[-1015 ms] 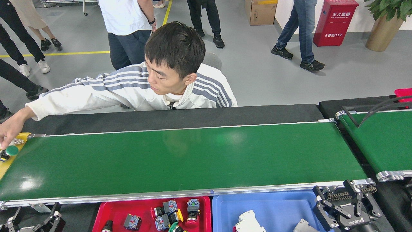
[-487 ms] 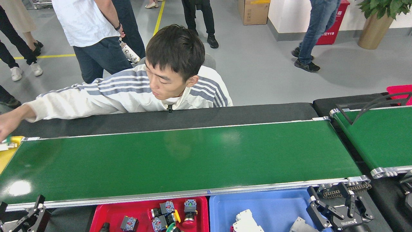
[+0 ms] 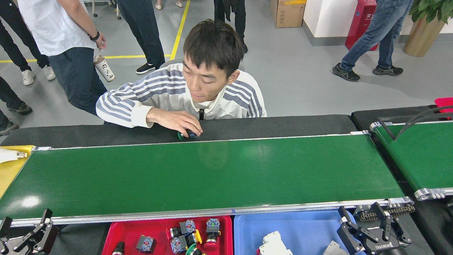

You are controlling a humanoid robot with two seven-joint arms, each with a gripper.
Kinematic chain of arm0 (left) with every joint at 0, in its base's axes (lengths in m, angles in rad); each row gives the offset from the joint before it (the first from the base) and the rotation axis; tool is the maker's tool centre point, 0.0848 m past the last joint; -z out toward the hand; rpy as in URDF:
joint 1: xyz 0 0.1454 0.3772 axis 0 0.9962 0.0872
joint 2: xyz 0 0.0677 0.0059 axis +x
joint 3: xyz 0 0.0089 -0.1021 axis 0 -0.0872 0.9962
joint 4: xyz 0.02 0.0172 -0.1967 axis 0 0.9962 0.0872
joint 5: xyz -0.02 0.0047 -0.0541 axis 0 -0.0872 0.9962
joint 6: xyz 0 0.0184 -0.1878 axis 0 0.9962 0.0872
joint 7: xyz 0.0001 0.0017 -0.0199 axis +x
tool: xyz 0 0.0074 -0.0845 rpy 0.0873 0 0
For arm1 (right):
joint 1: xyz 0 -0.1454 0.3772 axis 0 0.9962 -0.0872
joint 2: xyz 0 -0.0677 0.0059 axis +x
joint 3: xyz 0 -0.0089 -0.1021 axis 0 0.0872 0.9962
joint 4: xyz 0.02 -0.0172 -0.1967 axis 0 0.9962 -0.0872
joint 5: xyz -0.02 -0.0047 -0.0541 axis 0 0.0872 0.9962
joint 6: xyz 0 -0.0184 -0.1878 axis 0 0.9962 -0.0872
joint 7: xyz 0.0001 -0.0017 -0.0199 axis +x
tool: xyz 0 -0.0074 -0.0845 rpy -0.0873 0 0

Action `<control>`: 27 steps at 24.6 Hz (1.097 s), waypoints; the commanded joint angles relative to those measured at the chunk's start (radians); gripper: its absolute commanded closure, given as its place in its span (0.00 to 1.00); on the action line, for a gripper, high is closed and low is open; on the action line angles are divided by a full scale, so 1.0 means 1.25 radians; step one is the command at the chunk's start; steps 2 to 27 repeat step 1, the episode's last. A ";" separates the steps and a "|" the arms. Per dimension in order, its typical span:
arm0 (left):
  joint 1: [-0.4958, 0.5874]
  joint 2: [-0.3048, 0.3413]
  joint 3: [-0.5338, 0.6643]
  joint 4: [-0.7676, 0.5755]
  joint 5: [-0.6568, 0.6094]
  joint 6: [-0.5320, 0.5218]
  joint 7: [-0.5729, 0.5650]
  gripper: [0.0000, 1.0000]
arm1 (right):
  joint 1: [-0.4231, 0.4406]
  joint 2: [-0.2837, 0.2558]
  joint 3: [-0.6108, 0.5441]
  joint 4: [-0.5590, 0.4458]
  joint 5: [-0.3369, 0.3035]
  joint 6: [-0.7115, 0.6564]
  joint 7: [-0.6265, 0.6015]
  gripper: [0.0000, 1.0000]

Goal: Pick switch part from conveyor to tray

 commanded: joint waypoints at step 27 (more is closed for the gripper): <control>-0.012 0.006 0.003 -0.004 0.001 -0.001 0.007 0.00 | -0.001 0.001 -0.004 -0.012 0.007 0.024 -0.008 0.04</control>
